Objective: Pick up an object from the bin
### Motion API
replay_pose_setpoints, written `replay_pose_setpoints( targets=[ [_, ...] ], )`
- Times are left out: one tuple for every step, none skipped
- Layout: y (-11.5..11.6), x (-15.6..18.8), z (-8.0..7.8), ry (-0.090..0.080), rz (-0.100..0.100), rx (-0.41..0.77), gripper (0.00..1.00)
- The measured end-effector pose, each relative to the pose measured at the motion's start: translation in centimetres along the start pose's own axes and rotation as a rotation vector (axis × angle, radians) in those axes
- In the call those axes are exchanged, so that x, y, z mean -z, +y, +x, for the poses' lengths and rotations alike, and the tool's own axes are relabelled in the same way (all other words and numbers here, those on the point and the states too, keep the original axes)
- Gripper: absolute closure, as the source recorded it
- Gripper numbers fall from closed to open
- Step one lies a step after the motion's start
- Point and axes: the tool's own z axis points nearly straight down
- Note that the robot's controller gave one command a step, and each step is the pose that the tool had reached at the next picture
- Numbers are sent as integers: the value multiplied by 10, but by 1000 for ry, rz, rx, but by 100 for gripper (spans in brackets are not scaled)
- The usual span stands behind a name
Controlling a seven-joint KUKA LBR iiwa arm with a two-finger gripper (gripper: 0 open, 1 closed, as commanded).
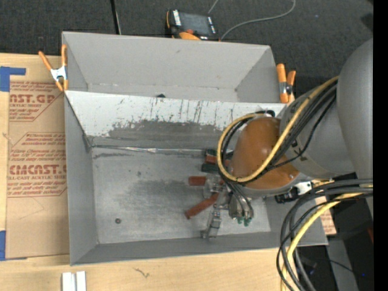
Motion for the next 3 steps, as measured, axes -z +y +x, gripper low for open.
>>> replay_pose_setpoints(
  targets=[
    [0, 0, -1, 0, -1, -1, 0],
    [0, 1, 0, 4, 0, 0, 100],
    [1, 98, -2, -4, -1, 0, 100]
  ],
)
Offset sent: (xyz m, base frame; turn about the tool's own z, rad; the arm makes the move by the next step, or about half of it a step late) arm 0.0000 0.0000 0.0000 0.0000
